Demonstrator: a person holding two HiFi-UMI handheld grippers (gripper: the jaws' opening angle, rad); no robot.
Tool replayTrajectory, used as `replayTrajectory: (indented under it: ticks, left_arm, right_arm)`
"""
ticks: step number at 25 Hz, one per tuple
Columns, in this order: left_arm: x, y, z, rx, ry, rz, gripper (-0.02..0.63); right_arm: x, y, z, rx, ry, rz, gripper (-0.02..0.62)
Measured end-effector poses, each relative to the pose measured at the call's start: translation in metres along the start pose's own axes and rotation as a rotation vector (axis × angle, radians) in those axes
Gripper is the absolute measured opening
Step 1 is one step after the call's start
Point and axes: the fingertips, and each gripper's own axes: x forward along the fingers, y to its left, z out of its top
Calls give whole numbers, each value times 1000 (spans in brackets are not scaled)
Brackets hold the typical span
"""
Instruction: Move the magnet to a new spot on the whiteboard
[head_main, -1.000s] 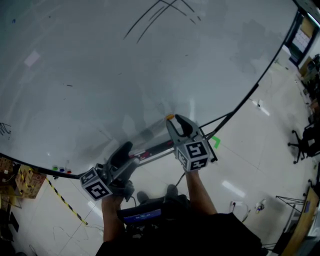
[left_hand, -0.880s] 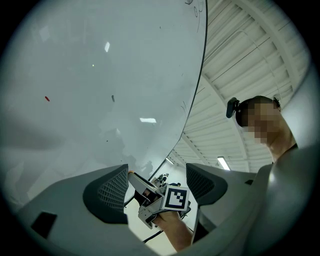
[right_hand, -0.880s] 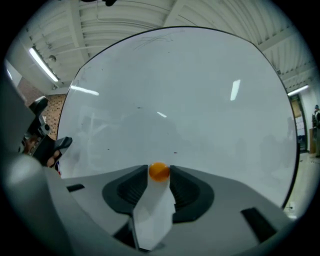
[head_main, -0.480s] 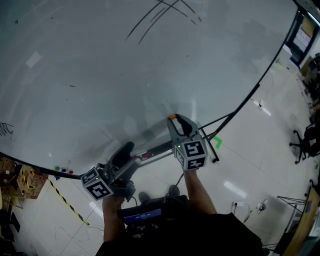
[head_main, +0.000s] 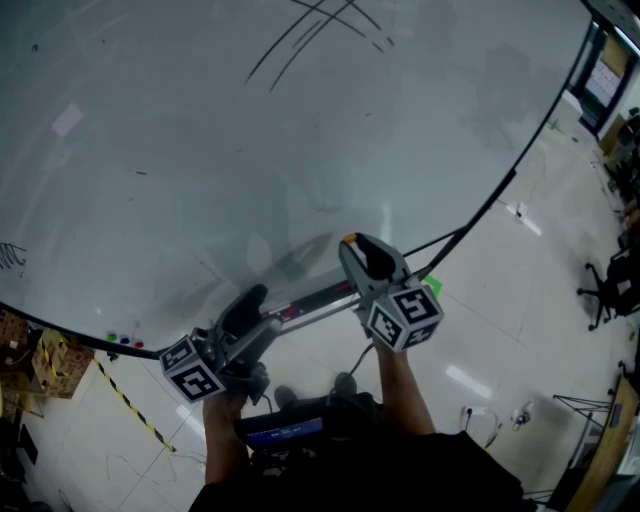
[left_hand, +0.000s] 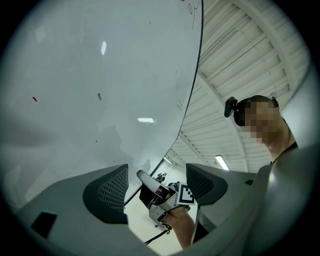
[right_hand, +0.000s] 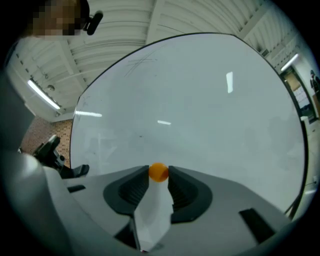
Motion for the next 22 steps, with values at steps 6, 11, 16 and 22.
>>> replayTrajectory:
  ticks: [6,11,16,22]
  left_arm:
    - [5,-6,-4,7,-13,2,356]
    - [8,-10,-8,7,-22,14,356]
    - [14,-16,-11,-6,-53,48,356]
    - [19,-24,-19,50,-85,65,356]
  right_arm:
    - [-22,13,27,29,-60,95,147]
    - [-36,14,40,55,-96,136,147]
    - [-45,12,44,69,-107,175,149]
    - [-52,4,45,82,-107,217,147]
